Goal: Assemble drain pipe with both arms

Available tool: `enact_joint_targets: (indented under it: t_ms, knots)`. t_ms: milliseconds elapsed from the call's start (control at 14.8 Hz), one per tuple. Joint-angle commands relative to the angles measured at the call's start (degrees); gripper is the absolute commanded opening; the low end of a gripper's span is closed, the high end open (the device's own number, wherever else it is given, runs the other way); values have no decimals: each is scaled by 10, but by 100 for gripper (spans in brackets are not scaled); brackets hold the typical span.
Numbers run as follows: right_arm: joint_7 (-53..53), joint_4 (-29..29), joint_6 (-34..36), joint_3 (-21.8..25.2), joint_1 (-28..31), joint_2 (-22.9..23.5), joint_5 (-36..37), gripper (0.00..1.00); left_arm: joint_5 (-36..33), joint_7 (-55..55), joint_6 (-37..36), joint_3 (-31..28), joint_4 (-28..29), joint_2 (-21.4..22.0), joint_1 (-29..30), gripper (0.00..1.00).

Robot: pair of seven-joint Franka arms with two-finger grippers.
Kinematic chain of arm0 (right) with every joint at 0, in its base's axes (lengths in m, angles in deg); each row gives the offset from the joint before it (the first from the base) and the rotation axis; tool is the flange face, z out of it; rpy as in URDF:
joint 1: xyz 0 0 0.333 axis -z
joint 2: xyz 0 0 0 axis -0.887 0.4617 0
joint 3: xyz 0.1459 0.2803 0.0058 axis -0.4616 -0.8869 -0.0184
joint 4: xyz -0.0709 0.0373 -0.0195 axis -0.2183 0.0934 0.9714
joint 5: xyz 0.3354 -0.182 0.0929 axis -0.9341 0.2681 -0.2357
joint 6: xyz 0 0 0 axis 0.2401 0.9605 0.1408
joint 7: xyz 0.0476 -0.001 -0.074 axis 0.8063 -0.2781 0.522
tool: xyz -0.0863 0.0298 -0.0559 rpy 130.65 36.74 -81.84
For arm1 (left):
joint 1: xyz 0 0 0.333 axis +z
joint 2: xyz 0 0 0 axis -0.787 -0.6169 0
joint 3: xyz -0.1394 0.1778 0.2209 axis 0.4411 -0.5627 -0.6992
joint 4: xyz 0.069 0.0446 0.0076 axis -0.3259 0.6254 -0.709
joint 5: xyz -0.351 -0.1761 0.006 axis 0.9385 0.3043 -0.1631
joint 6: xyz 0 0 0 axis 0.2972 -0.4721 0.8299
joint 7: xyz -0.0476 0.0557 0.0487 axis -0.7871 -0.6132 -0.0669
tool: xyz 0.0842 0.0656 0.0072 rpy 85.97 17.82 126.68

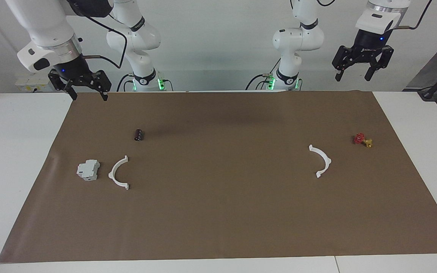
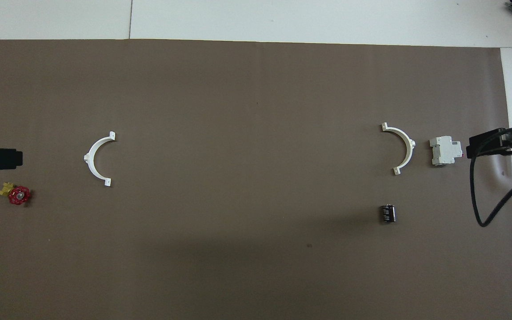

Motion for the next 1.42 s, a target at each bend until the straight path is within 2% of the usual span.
enact_joint_targets:
  t_ms: [0, 135, 877, 1079, 1214, 1349]
  knots:
    - [6, -12, 4, -3, 5, 7, -8, 100, 4, -7, -5, -8, 37, 4, 2, 100]
    - [6, -12, 4, -3, 6, 7, -8, 100, 8, -8, 3, -8, 44, -10, -5, 100]
    - [5, 2, -6, -3, 5, 3, -8, 100, 22, -9, -20, -8, 43, -9, 0, 100]
    - [12, 72, -61, -3, 7, -26, -9, 100, 22, -9, -20, -8, 44, -8, -1, 100]
    - [16, 90, -102, -4, 9, -19, -9, 100, 22, -9, -20, -8, 44, -8, -1, 100]
    - [39, 135, -187, -3, 15, 0, -24, 100, 22, -9, -20, -8, 45, -7, 0, 100]
